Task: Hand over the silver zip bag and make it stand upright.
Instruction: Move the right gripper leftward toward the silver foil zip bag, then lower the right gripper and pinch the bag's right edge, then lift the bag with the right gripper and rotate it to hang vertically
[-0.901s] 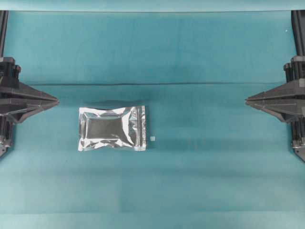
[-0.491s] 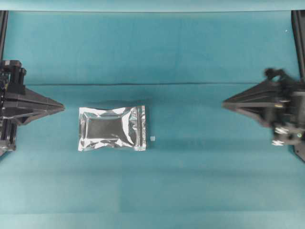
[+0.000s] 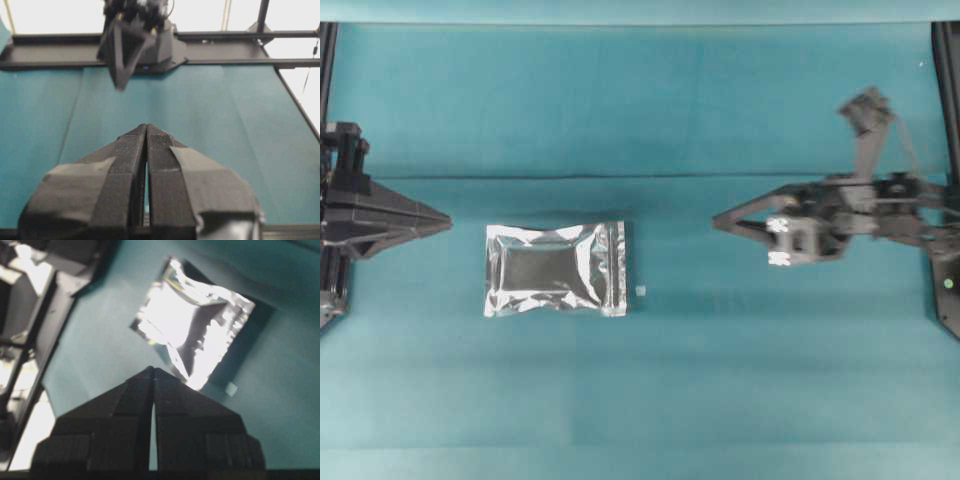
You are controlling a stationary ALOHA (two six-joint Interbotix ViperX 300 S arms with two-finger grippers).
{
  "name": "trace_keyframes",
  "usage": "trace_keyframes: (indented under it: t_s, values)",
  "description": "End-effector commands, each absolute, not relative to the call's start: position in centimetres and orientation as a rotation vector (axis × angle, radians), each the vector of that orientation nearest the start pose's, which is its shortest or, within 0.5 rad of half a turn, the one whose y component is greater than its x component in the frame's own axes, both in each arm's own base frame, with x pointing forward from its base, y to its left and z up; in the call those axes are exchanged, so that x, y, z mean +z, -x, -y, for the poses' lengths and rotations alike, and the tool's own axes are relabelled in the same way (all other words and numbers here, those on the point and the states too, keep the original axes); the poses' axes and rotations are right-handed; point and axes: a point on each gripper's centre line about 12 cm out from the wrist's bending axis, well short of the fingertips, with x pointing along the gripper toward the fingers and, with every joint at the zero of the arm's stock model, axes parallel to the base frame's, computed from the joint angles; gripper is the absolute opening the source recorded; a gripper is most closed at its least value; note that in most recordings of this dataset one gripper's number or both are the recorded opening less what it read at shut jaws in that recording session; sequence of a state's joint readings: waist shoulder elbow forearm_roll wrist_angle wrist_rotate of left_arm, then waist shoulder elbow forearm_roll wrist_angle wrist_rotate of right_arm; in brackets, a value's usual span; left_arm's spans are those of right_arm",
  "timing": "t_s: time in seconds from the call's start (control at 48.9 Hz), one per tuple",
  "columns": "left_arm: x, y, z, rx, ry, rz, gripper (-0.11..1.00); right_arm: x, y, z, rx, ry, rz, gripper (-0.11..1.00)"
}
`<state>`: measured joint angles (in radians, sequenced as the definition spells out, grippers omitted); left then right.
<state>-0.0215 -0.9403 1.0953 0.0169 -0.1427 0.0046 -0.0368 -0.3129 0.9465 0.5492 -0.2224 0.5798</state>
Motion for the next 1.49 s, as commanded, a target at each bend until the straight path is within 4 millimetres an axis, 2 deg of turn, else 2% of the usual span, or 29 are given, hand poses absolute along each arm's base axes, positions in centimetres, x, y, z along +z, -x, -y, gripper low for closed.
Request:
trace_keyframes:
  t_s: [0.0,0.123,0.184,0.327,0.43,0.614,0.901,1.474]
  values:
    - [31.4,-21.0,0.5,-0.023,-0.023,0.011,-0.01,19.9,-32.5,2.6,-0.398,-1.118,-0.318,0.04]
    - [31.3,-21.0,0.5,-0.023,-0.020,0.008,-0.01,18.6,-33.6,2.6,-0.433,-1.164,-0.345,0.17]
    - [31.4,-21.0,0.5,-0.023,-0.020,0.009,-0.01,17.9,-34.1,2.6,-0.449,-1.184,-0.359,0.32]
    - [31.5,-21.0,0.5,-0.023,-0.020,0.014,-0.01,15.4,-35.1,2.1,-0.502,-1.253,-0.431,0.74]
    - [31.6,-21.0,0.5,-0.023,-0.020,0.017,-0.01,13.2,-35.7,1.7,-0.536,-1.265,-0.466,0.92]
    - [31.5,-21.1,0.5,-0.023,-0.020,0.011,-0.01,11.4,-37.9,1.8,-0.558,-1.264,-0.448,0.90]
    - [31.3,-21.2,0.2,-0.012,-0.020,0.002,-0.01,10.7,-41.5,1.9,-0.547,-1.268,-0.435,0.91]
    - [31.3,-21.2,0.2,-0.010,-0.020,0.002,-0.01,8.3,-44.7,2.0,-0.557,-1.267,-0.437,0.90]
